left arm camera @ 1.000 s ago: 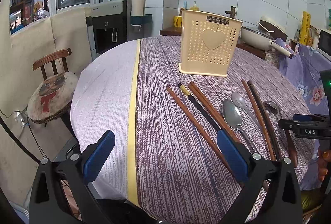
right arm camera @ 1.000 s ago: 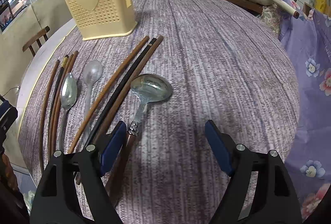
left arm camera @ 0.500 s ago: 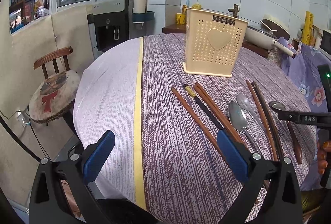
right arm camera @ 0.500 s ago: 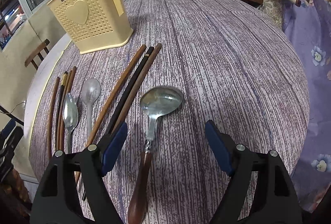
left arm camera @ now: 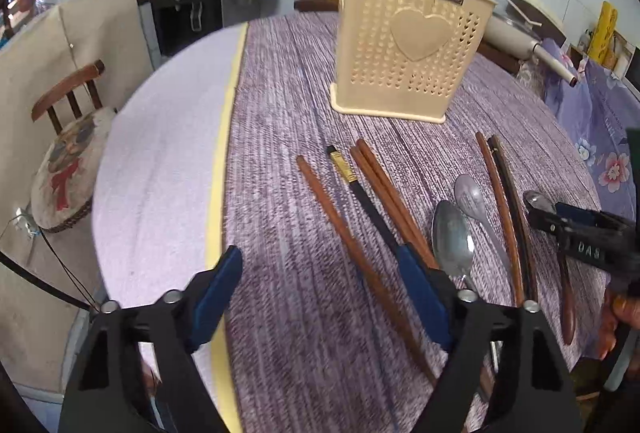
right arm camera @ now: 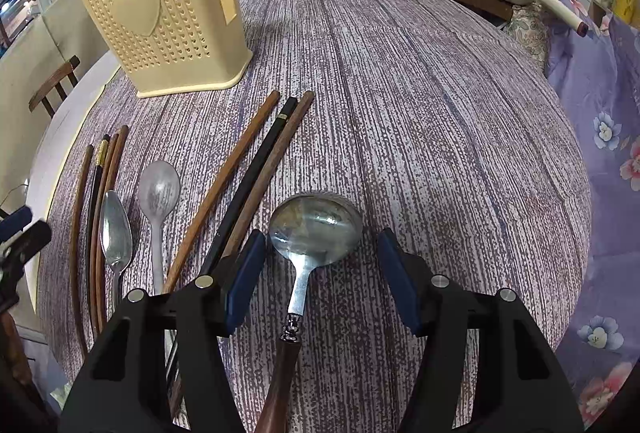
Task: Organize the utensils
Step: 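Move the right tool to the ladle while the left tool approaches a brown chopstick, then close the right tool on the ladle handle while the left tool grips the brown chopstick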
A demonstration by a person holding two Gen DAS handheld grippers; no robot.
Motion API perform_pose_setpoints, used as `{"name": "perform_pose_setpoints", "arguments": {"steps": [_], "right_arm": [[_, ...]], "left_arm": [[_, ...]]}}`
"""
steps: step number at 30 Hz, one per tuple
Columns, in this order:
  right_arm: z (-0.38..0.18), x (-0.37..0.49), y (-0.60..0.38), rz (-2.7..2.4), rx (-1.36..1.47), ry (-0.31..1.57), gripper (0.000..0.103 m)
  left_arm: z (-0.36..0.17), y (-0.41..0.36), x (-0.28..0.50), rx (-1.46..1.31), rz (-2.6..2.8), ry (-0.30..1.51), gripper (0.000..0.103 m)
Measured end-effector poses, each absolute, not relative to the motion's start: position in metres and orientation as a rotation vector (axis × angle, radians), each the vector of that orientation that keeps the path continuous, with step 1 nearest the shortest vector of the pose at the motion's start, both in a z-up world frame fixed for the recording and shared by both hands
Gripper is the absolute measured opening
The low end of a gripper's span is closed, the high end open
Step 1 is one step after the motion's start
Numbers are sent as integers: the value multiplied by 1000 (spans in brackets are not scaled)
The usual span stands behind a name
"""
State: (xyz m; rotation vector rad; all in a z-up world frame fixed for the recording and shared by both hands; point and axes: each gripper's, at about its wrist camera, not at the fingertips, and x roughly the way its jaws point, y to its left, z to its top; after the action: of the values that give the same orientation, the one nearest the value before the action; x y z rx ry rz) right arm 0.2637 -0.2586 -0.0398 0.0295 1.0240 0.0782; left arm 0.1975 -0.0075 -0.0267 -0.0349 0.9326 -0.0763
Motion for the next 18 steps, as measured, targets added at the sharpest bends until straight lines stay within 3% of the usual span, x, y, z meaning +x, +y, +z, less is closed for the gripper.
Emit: {"name": "perform_pose_setpoints", "arguments": {"steps": [6, 13, 18], "right_arm": [[-40, 262, -257, 86, 27, 1029, 60], [-40, 267, -251, 93, 12, 1043, 60], [-40, 272, -250, 87, 4, 1050, 53]], "left_arm": [[-38, -12, 224, -69, -59, 1043, 49], [-42, -13, 241, -48, -26, 1076, 41], [-41, -14, 251, -31, -17, 1094, 26]]}}
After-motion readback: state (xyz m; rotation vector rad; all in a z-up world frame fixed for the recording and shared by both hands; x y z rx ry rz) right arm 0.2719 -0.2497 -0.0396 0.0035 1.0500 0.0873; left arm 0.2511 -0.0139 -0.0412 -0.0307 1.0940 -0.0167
